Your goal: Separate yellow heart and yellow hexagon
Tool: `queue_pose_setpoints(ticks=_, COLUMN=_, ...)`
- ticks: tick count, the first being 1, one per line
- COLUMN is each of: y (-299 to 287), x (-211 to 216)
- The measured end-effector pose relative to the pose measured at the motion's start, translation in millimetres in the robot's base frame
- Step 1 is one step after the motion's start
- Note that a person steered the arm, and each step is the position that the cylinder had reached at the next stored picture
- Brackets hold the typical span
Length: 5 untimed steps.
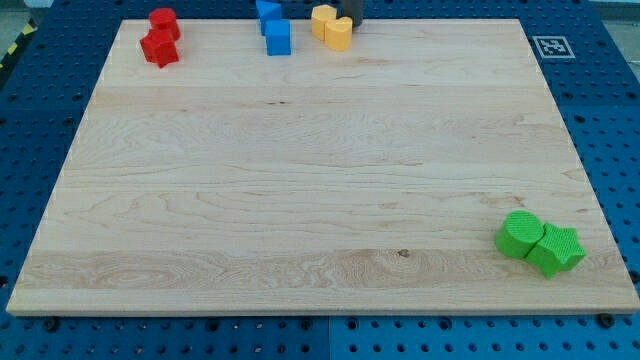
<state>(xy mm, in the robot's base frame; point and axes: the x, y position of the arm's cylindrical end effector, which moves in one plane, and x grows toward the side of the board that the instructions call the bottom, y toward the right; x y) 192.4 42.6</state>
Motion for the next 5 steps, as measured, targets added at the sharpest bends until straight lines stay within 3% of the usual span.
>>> queue_pose_setpoints(ticks=3, y=-13, x=1)
queue_pose_setpoints(ticks=5, y=-17, x=39)
